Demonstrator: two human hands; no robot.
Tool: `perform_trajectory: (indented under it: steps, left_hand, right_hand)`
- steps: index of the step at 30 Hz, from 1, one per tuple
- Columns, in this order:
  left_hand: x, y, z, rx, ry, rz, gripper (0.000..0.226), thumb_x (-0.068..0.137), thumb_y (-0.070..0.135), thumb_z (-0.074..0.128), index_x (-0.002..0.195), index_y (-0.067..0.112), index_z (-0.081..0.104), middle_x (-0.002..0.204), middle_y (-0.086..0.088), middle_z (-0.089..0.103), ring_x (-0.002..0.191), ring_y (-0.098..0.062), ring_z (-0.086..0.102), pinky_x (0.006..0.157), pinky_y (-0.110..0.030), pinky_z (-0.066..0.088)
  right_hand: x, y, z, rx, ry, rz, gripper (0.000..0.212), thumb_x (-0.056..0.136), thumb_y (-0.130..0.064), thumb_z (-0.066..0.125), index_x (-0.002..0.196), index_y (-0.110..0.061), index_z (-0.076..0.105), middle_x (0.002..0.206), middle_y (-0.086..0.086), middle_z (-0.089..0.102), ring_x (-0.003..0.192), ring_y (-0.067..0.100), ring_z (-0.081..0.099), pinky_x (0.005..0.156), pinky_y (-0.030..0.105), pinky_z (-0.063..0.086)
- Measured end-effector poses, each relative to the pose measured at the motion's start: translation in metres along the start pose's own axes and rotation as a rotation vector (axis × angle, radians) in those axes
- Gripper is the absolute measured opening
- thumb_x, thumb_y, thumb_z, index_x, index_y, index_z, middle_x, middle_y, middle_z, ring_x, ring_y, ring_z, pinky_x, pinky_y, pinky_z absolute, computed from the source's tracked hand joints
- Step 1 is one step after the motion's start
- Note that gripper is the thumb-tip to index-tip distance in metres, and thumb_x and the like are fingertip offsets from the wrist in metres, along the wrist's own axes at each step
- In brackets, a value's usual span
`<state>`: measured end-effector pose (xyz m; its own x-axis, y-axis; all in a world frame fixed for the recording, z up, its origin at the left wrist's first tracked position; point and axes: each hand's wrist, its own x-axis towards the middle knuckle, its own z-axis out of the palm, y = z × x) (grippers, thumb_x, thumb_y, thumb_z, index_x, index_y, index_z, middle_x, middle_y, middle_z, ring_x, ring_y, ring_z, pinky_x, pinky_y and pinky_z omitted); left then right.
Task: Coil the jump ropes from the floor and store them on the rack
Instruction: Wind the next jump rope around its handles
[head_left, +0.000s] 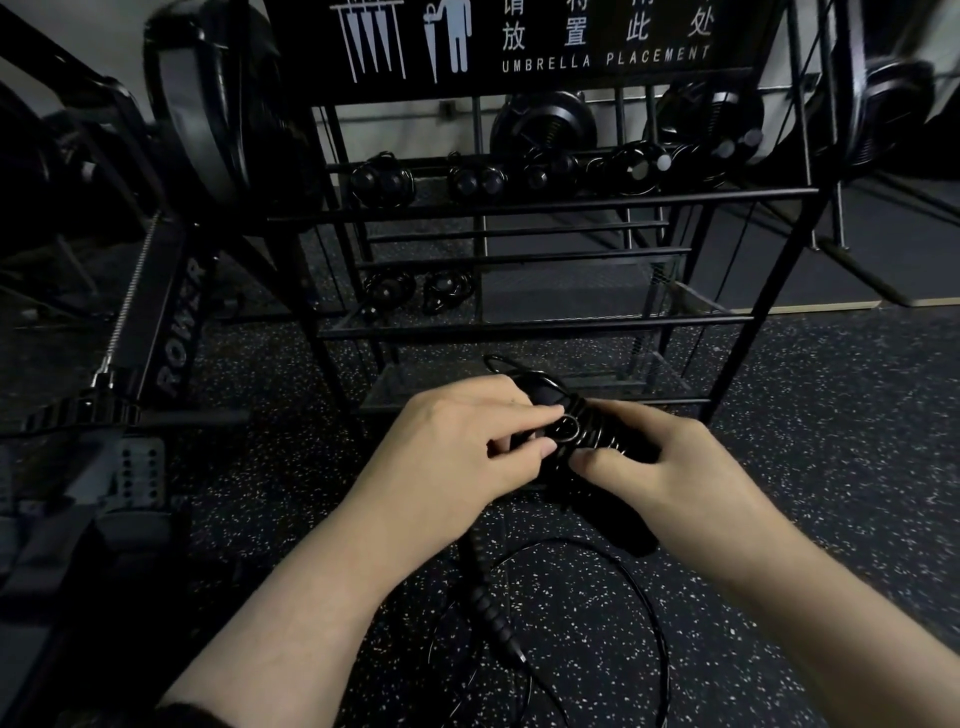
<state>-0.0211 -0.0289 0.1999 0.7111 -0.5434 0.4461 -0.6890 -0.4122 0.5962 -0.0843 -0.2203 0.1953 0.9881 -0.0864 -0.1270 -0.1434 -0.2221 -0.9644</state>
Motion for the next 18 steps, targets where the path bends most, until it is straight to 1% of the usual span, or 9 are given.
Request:
perform_trajectory:
  steps: [4, 5, 8, 11, 14, 16, 18]
  left_hand:
    - [0.0009, 0.001, -0.0022, -0.011, 0.0, -0.013, 0.028, 0.088, 0.025, 0.072, 0.115, 0.022, 0.078, 0.081, 0.009, 0.063, 0.081, -0.013, 0.062, 0.074, -0.016, 0.047]
    - [0.0012, 0.0007, -0.0026, -0.018, 0.006, -0.022, 0.026, 0.089, 0.023, 0.074, 0.115, 0.022, 0.078, 0.08, 0.009, 0.063, 0.081, -0.011, 0.062, 0.074, -0.013, 0.045]
    - [0.0026, 0.0005, -0.0049, -0.043, 0.034, -0.069, 0.025, 0.088, 0.019, 0.077, 0.113, 0.024, 0.079, 0.078, 0.01, 0.061, 0.082, -0.006, 0.061, 0.076, -0.009, 0.041]
    - [0.004, 0.0, -0.0076, -0.029, 0.023, -0.071, 0.025, 0.088, 0.018, 0.078, 0.111, 0.026, 0.08, 0.078, 0.009, 0.061, 0.082, -0.009, 0.06, 0.074, -0.008, 0.04]
    - [0.0041, -0.0013, -0.0084, -0.021, 0.024, -0.071, 0.024, 0.086, 0.015, 0.079, 0.107, 0.026, 0.081, 0.077, 0.006, 0.061, 0.08, -0.013, 0.059, 0.07, -0.011, 0.041]
    - [0.0039, -0.0021, -0.0078, -0.023, 0.025, -0.071, 0.023, 0.085, 0.013, 0.08, 0.104, 0.025, 0.081, 0.076, 0.005, 0.06, 0.078, -0.014, 0.058, 0.069, -0.017, 0.043]
    - [0.0033, -0.0025, -0.0083, -0.033, -0.017, -0.072, 0.023, 0.087, 0.014, 0.078, 0.105, 0.027, 0.08, 0.078, 0.004, 0.061, 0.08, -0.017, 0.059, 0.071, -0.023, 0.046]
  right_hand:
    - [0.0001, 0.0012, 0.0002, 0.026, 0.03, 0.012, 0.03, 0.088, -0.025, 0.076, 0.115, -0.035, 0.068, 0.087, 0.003, 0.079, 0.075, 0.029, 0.076, 0.063, 0.048, 0.06]
    - [0.0001, 0.0014, 0.0004, 0.032, 0.038, 0.009, 0.03, 0.087, -0.026, 0.077, 0.115, -0.035, 0.068, 0.087, 0.001, 0.079, 0.077, 0.029, 0.077, 0.062, 0.046, 0.061]
    - [0.0005, 0.001, 0.0015, 0.053, 0.068, -0.018, 0.033, 0.085, -0.027, 0.079, 0.114, -0.035, 0.066, 0.086, -0.006, 0.078, 0.07, 0.018, 0.076, 0.055, 0.029, 0.059]
    - [0.0009, 0.0017, 0.0035, 0.048, 0.081, -0.051, 0.037, 0.083, -0.025, 0.081, 0.117, -0.032, 0.065, 0.084, -0.013, 0.077, 0.066, 0.008, 0.073, 0.053, 0.019, 0.053]
    - [0.0008, 0.0032, 0.0056, 0.012, 0.089, -0.083, 0.042, 0.081, -0.029, 0.082, 0.119, -0.033, 0.065, 0.086, -0.017, 0.076, 0.07, 0.004, 0.073, 0.055, 0.015, 0.051]
    - [0.0008, 0.0042, 0.0061, 0.011, 0.091, -0.093, 0.044, 0.079, -0.031, 0.083, 0.119, -0.033, 0.065, 0.087, -0.017, 0.076, 0.071, 0.002, 0.073, 0.056, 0.014, 0.05]
    - [0.0006, 0.0047, 0.0059, 0.013, 0.086, -0.11, 0.045, 0.077, -0.034, 0.083, 0.118, -0.033, 0.065, 0.088, -0.017, 0.076, 0.072, 0.002, 0.072, 0.057, 0.013, 0.05]
